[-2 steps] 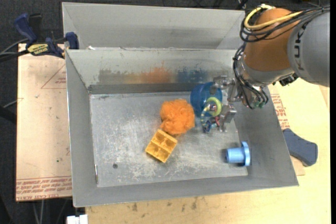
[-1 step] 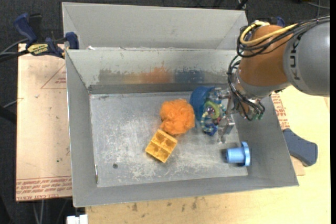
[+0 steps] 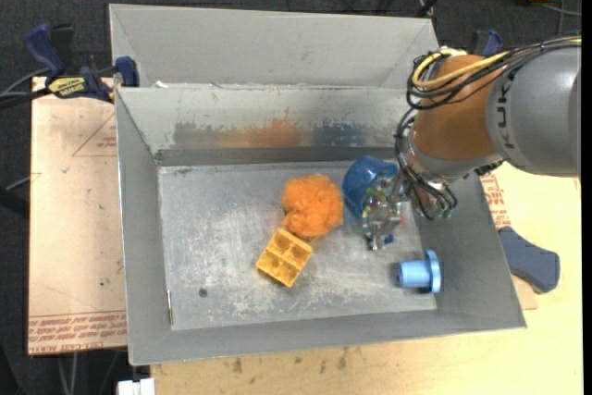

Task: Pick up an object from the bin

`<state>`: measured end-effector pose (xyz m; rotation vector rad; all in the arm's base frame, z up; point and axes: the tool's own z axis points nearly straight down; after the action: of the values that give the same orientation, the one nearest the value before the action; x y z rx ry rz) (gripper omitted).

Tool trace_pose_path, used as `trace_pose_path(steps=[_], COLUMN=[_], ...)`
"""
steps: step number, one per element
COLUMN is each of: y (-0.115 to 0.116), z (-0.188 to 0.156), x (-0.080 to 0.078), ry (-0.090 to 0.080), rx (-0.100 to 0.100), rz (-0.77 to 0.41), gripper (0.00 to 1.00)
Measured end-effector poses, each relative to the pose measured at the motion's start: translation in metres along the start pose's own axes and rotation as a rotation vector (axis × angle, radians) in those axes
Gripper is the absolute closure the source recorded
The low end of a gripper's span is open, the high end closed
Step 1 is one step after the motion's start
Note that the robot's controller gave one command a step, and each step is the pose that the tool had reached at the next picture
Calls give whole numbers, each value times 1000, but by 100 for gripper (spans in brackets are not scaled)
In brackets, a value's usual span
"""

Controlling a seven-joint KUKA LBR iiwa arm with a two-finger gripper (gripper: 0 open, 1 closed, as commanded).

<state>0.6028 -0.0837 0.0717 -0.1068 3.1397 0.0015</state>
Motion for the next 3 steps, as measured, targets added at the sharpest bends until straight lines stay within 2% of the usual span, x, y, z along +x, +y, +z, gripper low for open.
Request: trace_pose_path(steps=[1, 2, 3], y=[0, 7, 8], z=[0, -107, -108], x=[0, -3, -3], ry=[0, -3, -3], rx=[0, 1, 1], rz=[0, -16, -17], gripper=[100, 100, 0])
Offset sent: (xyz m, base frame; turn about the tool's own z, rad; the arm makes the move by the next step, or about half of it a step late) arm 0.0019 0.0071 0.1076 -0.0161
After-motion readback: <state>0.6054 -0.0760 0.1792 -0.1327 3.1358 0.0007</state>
